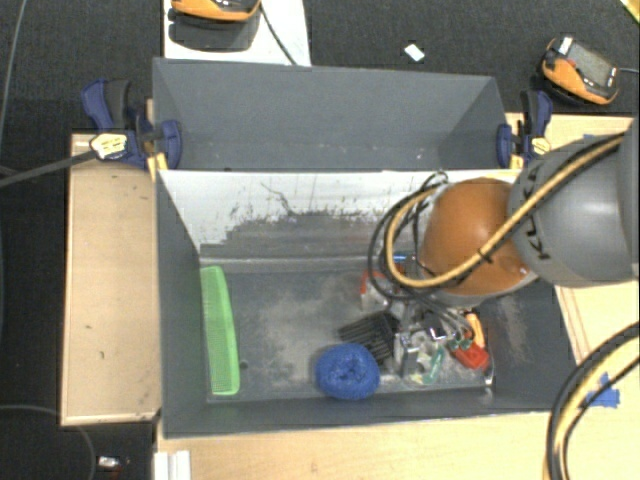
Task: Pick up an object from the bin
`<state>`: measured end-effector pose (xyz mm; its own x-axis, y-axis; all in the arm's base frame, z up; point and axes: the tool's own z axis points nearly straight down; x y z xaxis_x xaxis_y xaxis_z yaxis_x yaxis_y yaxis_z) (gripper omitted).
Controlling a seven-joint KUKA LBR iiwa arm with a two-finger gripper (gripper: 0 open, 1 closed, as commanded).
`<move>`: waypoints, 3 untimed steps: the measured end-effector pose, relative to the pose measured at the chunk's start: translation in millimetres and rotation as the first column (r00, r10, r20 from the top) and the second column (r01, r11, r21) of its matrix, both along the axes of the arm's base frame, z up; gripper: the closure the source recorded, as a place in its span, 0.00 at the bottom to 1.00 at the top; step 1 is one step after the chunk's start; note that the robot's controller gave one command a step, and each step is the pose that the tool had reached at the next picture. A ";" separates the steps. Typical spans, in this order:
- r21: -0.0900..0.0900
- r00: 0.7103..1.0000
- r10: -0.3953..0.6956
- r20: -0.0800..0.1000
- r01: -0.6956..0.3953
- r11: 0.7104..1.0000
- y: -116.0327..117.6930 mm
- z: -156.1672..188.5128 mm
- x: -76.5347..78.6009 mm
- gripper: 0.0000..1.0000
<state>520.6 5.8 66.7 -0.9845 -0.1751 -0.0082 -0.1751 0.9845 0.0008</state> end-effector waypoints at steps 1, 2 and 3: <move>0.002 0.999 -0.050 0.006 0.050 0.999 10.0 4.3 -12.1 0.00; 0.002 1.000 0.013 0.009 -0.013 1.000 76.6 4.3 -9.5 0.00; -0.002 0.998 -0.058 0.007 0.058 0.998 21.9 5.7 -10.7 1.00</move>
Offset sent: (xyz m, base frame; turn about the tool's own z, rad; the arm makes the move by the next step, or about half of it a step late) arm -0.0104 0.0745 0.0033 -0.0085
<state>509.9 27.7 72.4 -0.9930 -0.1174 -0.0147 -0.1174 0.9931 -0.0024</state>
